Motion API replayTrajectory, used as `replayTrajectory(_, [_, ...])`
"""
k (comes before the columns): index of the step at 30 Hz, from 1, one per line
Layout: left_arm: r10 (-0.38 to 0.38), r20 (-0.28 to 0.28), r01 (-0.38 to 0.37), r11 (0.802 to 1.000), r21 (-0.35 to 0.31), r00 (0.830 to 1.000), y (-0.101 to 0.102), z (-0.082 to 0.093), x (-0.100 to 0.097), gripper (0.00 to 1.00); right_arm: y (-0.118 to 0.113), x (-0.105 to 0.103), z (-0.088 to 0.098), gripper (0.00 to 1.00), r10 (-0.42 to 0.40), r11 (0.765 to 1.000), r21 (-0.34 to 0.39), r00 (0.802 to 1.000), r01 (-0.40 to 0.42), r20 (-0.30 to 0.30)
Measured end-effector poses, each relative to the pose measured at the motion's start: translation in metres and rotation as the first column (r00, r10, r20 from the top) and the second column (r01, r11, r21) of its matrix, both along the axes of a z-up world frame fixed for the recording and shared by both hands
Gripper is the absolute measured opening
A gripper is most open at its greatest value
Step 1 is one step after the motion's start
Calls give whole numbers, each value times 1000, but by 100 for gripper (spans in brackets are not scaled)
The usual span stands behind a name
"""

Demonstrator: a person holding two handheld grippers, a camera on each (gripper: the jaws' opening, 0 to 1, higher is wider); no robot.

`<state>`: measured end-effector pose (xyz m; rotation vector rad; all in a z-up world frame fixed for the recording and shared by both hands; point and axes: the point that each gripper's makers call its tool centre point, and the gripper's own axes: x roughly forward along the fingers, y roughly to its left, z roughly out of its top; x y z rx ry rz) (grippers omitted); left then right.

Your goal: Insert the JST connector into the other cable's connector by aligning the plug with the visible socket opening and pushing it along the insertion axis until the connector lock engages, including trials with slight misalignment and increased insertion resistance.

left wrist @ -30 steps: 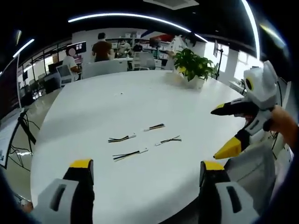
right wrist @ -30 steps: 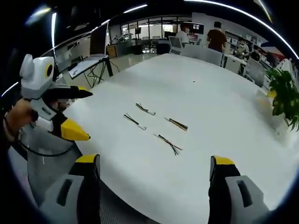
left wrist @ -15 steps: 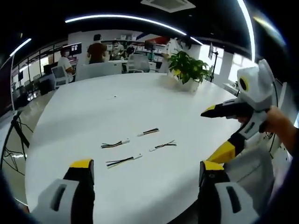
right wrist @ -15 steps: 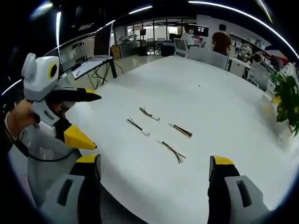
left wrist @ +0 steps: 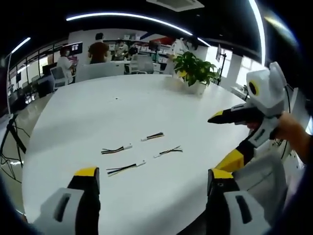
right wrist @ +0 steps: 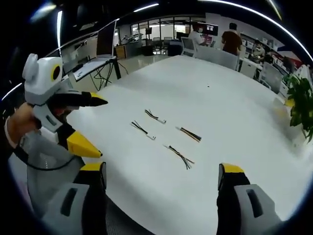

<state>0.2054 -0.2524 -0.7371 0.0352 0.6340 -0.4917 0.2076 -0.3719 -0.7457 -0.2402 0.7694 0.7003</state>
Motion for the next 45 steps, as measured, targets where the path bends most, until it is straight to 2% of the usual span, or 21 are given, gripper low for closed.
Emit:
replayTrajectory(6, [-19,10,19,1000,2,1000,-1,-1,6,88,-3,11,1,95,-33,999,8,999,33,33])
replayTrajectory(25, [-32,11,32,999,34,999,1,-16,25,87,0,26,-15,93,-54,998,8,998,54,21])
replayTrajectory(27, [-39,18,37,998,58,999,2,-18,26,87,1,27,-15,93,-52,999,12,998,52,23])
replayTrajectory(29, [-61,45,56,991,122,997,5,-20,29,86,2,29,-17,93,-46,999,11,999,46,24])
replayTrajectory(31, [-67,46,60,988,144,997,5,-22,29,86,5,29,-17,93,-38,999,16,999,38,19])
replayTrajectory(35, [-42,38,37,992,123,998,4,-23,31,87,8,30,-19,93,-46,998,52,999,46,0])
replayTrajectory(45, [-65,33,60,989,133,997,0,-29,35,85,5,34,-24,92,-59,998,38,998,59,5])
